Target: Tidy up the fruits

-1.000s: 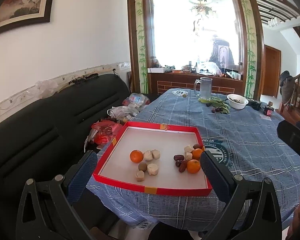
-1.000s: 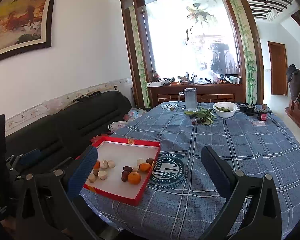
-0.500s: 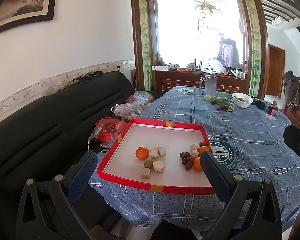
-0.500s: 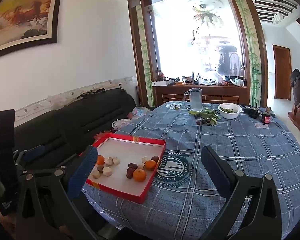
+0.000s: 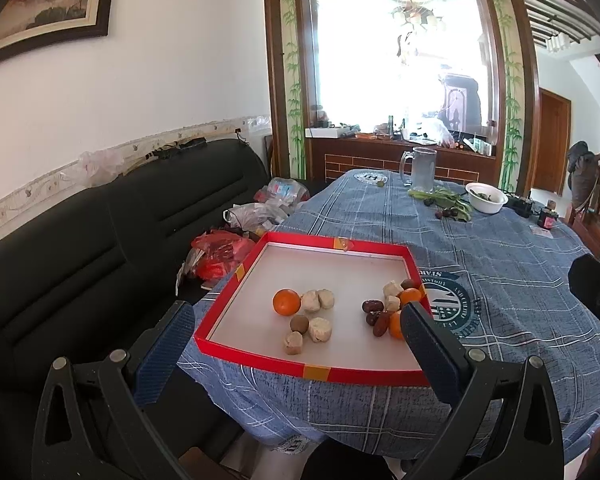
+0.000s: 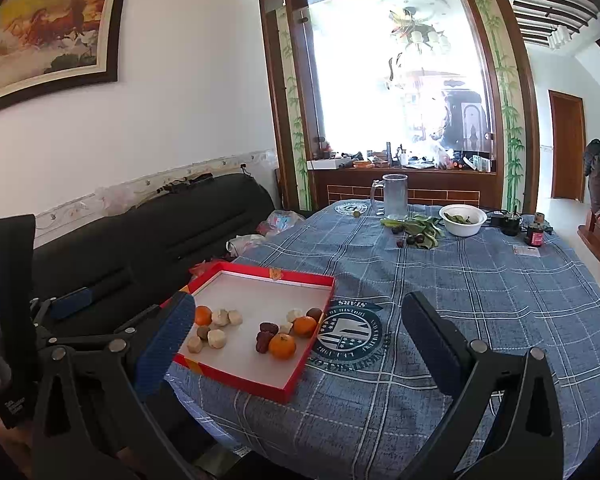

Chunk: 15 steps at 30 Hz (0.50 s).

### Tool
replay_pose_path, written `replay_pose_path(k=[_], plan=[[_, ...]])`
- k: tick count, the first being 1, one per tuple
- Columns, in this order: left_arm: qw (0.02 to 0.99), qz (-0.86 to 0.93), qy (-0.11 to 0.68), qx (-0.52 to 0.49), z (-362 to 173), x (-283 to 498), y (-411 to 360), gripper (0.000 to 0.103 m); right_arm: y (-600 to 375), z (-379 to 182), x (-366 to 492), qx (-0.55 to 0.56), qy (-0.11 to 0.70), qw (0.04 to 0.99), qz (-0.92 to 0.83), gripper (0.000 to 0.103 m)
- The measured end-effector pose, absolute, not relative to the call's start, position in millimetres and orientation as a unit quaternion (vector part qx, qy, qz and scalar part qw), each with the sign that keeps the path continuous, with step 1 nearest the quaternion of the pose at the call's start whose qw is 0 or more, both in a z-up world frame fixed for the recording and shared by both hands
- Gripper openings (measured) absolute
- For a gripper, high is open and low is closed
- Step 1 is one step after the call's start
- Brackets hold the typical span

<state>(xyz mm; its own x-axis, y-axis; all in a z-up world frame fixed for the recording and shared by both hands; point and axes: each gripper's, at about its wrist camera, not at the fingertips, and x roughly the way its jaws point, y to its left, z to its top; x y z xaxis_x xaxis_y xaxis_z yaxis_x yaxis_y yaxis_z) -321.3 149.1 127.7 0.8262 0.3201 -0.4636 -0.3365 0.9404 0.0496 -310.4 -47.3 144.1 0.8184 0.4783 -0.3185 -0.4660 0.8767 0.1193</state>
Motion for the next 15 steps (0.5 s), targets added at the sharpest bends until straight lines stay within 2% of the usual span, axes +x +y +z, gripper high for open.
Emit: replay_pose_path(k=[15], plan=[[0.953, 0.171, 0.25, -0.025, 122.6, -319.9, 151.9, 0.103, -48.0, 141.8, -311.2, 0.016, 0.175, 0.952, 0.25, 0.103]])
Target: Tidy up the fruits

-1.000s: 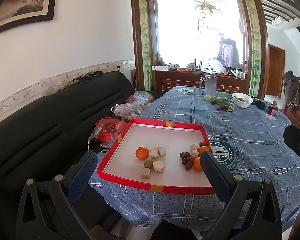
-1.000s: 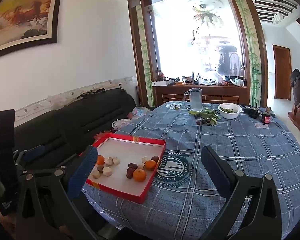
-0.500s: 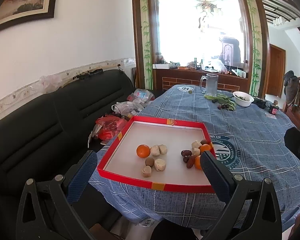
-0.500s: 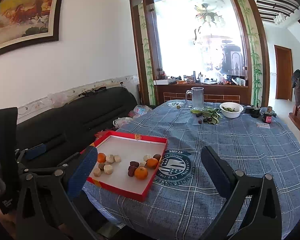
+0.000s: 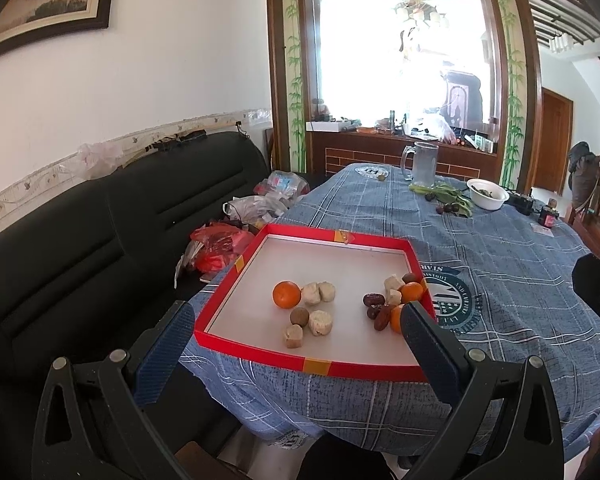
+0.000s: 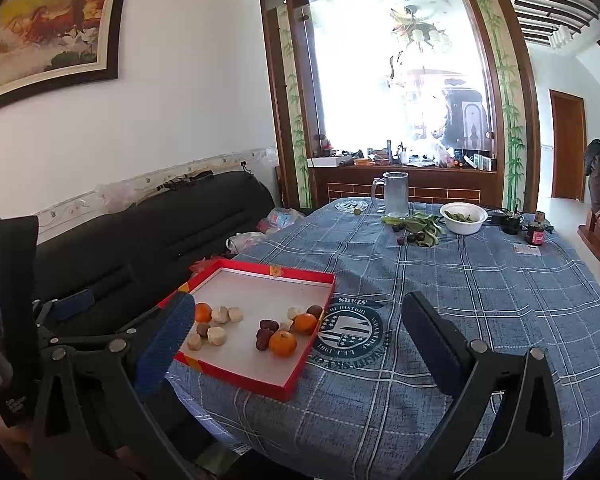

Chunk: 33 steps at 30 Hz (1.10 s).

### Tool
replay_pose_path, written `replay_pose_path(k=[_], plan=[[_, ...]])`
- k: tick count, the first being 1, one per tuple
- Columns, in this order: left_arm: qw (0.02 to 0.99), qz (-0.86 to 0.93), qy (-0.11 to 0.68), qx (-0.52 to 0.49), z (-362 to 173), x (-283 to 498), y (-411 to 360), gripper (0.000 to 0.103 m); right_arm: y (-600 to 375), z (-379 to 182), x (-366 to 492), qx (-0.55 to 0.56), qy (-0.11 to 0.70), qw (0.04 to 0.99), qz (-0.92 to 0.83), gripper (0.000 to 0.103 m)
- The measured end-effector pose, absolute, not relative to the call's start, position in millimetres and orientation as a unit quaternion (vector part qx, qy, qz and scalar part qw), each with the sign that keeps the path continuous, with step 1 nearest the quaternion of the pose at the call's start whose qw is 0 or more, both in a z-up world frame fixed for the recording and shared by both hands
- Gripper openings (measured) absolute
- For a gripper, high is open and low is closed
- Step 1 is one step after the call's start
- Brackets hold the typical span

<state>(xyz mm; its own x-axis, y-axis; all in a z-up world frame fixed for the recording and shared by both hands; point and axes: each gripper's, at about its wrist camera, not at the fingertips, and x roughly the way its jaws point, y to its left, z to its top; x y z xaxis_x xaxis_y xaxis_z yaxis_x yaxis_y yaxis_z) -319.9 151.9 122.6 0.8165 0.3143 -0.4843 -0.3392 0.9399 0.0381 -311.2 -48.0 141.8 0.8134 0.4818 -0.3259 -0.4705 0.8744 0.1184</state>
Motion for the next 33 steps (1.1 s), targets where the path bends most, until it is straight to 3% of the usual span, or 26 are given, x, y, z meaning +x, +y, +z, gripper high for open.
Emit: replay_pose_path(k=[33], plan=[[0.945, 0.215, 0.245, -0.023, 109, -321, 171, 0.103, -41, 135, -313, -0.018, 0.175, 0.947, 0.268, 0.103]])
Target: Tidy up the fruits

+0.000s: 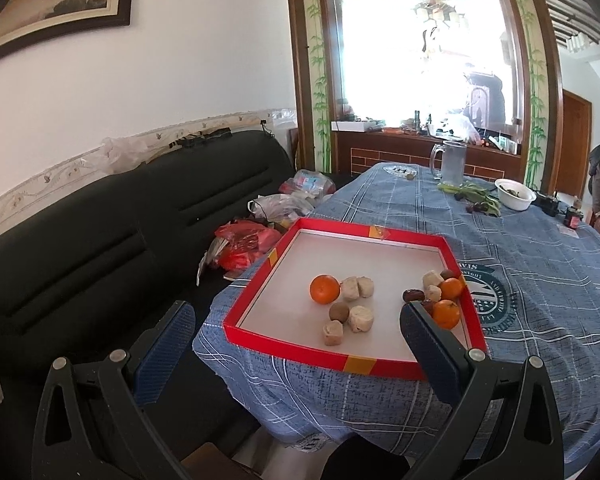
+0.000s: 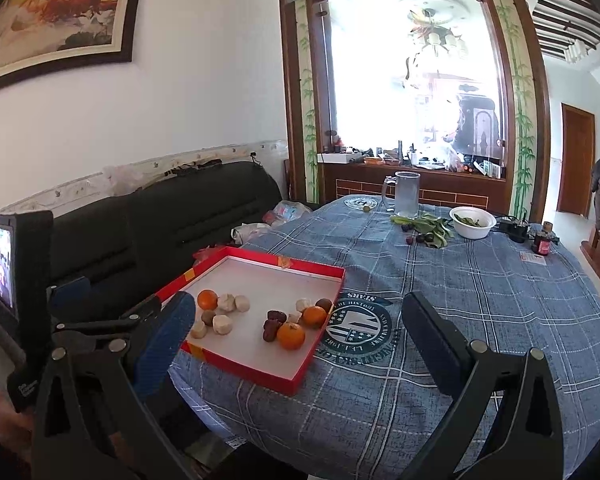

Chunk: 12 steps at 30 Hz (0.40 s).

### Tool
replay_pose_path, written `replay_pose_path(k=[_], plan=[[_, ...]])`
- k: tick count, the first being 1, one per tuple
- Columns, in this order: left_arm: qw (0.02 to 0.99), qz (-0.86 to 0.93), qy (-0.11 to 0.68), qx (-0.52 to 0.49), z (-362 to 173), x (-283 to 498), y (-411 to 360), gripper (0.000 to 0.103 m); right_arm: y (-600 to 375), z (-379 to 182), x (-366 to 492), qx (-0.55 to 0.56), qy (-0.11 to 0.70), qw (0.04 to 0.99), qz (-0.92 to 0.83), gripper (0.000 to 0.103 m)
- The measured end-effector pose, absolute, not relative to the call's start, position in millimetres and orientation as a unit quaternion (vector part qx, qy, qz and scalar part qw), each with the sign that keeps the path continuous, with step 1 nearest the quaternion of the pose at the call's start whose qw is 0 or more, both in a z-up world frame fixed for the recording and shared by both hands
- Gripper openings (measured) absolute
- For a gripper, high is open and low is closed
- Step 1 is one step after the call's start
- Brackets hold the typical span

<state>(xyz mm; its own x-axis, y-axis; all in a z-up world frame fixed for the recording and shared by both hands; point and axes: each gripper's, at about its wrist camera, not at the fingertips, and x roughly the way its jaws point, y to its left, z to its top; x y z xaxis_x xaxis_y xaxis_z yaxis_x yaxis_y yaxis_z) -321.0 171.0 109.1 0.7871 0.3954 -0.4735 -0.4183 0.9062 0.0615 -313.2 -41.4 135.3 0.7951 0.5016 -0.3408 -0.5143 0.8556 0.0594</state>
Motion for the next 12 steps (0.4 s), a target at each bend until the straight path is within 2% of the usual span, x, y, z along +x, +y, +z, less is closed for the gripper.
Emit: replay_pose_path(k=[12], plan=[[0.948, 0.201, 0.244, -0.034, 106.9, -322.9, 169.2, 0.103, -33.8, 131.3, -313.1, -0.028, 0.178, 0.946, 0.269, 0.103]])
